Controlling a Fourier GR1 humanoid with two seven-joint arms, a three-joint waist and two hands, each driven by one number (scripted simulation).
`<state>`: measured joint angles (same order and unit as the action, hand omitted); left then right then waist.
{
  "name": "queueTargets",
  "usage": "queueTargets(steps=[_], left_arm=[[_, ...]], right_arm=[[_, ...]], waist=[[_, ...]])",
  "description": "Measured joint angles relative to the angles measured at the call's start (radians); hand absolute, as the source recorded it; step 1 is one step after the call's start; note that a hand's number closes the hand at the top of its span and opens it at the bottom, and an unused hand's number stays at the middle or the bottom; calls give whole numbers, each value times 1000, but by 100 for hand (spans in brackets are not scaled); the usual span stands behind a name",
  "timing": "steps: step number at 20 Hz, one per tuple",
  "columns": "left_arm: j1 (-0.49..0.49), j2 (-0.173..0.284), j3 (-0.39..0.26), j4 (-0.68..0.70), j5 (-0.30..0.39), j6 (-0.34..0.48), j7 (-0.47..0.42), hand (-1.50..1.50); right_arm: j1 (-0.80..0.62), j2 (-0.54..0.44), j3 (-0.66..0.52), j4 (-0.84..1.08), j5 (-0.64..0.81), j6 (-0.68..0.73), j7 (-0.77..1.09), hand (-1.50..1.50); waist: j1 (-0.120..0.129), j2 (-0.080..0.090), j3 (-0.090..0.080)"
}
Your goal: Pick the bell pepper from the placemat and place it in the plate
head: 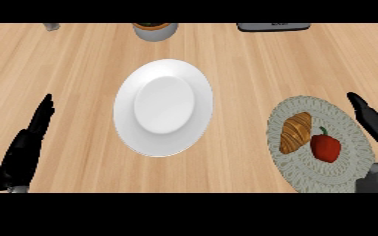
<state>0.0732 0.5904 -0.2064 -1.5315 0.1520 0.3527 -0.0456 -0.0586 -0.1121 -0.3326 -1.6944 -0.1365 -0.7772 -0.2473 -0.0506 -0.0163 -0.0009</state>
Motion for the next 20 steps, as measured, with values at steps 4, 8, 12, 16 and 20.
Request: queueTargets(steps=[4, 8, 12, 16, 20], left_arm=[[20, 1, 7, 12, -10, -25, -44, 0], [24, -7, 17, 45, -18, -44, -93, 0], [17, -15, 15, 55, -31, -45, -104, 0], [14, -20, 14, 59, -36, -56, -108, 0], [5, -30, 13, 60, -49, -60, -105, 0]], right_arm=[[195, 69, 120, -214, 29, -84, -19, -150], [376, 65, 229, -298, 112, -61, 56, -150], [529, -38, 272, -352, 188, -9, 232, -150], [608, -150, 269, -416, 257, 37, 464, -150], [625, -253, 248, -466, 298, 107, 697, -150]], waist=[[18, 6, 0], [30, 12, -1], [36, 17, -3], [48, 20, -3], [56, 21, -2]])
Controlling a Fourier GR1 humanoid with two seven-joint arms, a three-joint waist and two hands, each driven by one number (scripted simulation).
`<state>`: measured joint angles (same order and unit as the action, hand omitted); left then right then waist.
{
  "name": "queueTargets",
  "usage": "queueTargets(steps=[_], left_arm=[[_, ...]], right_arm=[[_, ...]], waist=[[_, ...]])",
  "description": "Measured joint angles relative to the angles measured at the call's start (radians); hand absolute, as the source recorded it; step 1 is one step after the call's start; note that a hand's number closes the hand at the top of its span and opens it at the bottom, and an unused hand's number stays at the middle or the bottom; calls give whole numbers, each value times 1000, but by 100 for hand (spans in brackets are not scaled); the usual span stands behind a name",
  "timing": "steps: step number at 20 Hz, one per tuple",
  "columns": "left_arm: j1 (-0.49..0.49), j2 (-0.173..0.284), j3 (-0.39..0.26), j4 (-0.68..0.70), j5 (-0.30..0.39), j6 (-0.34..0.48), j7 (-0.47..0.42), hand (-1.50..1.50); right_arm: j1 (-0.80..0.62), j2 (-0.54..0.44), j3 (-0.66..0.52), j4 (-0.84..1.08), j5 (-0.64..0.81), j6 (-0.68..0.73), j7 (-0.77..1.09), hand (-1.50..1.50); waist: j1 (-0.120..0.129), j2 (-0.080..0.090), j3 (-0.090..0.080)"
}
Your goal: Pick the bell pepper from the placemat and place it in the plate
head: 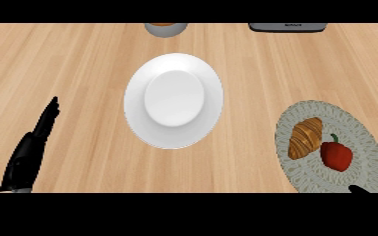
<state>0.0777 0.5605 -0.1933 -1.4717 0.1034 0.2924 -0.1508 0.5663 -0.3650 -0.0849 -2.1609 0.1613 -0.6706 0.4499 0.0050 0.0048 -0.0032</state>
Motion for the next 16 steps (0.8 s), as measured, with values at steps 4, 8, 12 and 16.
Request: queueTargets(steps=[4, 8, 12, 16], left_arm=[[-15, -8, 7, 5, -5, -13, 8, 0], [-18, -11, 21, -2, -10, -28, 24, 0], [-10, -23, 38, 13, -20, -38, 2, 0], [4, -37, 50, 11, -33, -49, -4, 0]], right_arm=[[-66, -85, -5, 2, 23, 83, 203, -150], [-139, -142, -15, 45, -6, 182, 320, -150], [-188, -191, -24, 112, -43, 289, 373, -150], [-218, -210, -24, 184, -67, 386, 373, -150]], waist=[[5, 0, 1], [4, -2, 2], [2, -3, 3], [-1, -4, 3]])
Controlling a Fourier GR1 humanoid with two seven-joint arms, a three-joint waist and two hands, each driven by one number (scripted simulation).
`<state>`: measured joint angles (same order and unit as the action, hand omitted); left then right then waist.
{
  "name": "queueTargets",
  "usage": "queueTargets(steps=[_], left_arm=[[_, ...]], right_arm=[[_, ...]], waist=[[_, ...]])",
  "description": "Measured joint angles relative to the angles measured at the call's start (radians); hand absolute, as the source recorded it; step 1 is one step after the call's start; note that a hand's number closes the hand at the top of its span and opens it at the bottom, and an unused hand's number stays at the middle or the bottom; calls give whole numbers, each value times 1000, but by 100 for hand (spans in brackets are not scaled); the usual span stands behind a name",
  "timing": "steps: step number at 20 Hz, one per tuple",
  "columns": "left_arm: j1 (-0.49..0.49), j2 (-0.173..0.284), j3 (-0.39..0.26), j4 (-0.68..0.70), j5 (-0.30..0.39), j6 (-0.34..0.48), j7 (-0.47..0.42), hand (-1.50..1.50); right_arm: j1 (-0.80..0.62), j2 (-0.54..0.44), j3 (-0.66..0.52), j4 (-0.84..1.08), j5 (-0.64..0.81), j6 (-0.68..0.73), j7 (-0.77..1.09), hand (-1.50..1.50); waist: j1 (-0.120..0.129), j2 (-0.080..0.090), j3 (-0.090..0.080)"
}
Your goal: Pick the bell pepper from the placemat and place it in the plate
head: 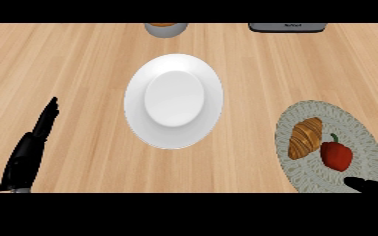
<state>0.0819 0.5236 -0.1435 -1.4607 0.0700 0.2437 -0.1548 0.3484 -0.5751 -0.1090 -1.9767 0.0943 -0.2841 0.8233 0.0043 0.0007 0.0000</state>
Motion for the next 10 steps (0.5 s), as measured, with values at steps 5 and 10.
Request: queueTargets(steps=[5, 10], left_arm=[[-2, -24, 18, -20, -31, -9, 29, 0], [18, -38, 66, 8, -41, -54, -25, 0]], right_arm=[[-55, 45, 9, 136, 13, 68, -78, -150], [-104, 79, -3, 230, 11, 139, -140, -150]], waist=[[-2, -1, 0], [-3, -1, 0]])
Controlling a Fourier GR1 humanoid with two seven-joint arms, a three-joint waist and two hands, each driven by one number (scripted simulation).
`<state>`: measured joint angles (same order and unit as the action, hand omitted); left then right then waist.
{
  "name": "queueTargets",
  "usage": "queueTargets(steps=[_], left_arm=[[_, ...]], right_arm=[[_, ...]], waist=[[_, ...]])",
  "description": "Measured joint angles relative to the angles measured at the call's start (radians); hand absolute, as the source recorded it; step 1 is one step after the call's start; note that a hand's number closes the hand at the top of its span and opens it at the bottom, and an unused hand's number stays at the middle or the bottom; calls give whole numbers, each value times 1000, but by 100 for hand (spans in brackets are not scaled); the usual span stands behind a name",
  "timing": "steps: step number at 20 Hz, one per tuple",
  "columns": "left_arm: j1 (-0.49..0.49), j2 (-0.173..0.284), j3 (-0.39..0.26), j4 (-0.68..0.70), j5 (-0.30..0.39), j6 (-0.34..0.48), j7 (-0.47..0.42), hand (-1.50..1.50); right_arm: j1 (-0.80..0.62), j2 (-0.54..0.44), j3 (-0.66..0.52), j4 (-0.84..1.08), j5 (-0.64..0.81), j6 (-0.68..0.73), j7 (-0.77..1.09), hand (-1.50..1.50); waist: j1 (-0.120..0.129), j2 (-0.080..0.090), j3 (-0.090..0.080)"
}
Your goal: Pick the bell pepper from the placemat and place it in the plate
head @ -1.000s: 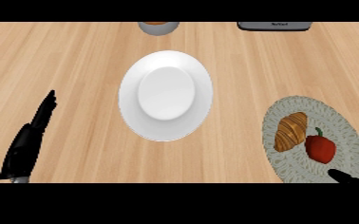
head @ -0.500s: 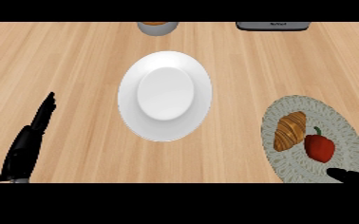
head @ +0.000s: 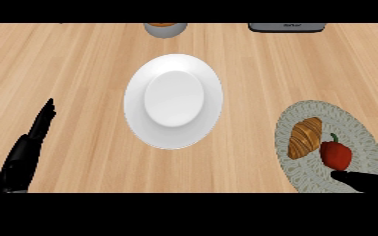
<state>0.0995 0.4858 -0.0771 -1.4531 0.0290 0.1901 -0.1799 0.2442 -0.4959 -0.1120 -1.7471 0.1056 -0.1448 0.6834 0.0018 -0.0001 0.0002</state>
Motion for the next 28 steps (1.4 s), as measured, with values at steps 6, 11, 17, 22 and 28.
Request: queueTargets(steps=[6, 11, 17, 22, 28], left_arm=[[40, -28, 18, -67, -40, -21, 36, 0], [40, -49, 59, -82, -66, -60, 49, 0], [25, -84, 103, -59, -95, -102, 43, 0], [-2, -106, 128, -49, -119, -120, 55, 0], [-2, -140, 144, -37, -166, -131, 46, 0]], right_arm=[[-48, 43, -13, 90, 18, 64, -37, -150], [-97, 83, -21, 159, 60, 93, -48, -150], [-112, 134, -34, 221, 106, 100, -104, -150], [-130, 159, -66, 265, 122, 92, -184, 150], [-149, 175, -87, 319, 167, 76, -267, 150]], waist=[[1, 0, 0], [0, 0, 0], [-1, 0, 0], [-4, -1, -3], [-5, -4, -8]])
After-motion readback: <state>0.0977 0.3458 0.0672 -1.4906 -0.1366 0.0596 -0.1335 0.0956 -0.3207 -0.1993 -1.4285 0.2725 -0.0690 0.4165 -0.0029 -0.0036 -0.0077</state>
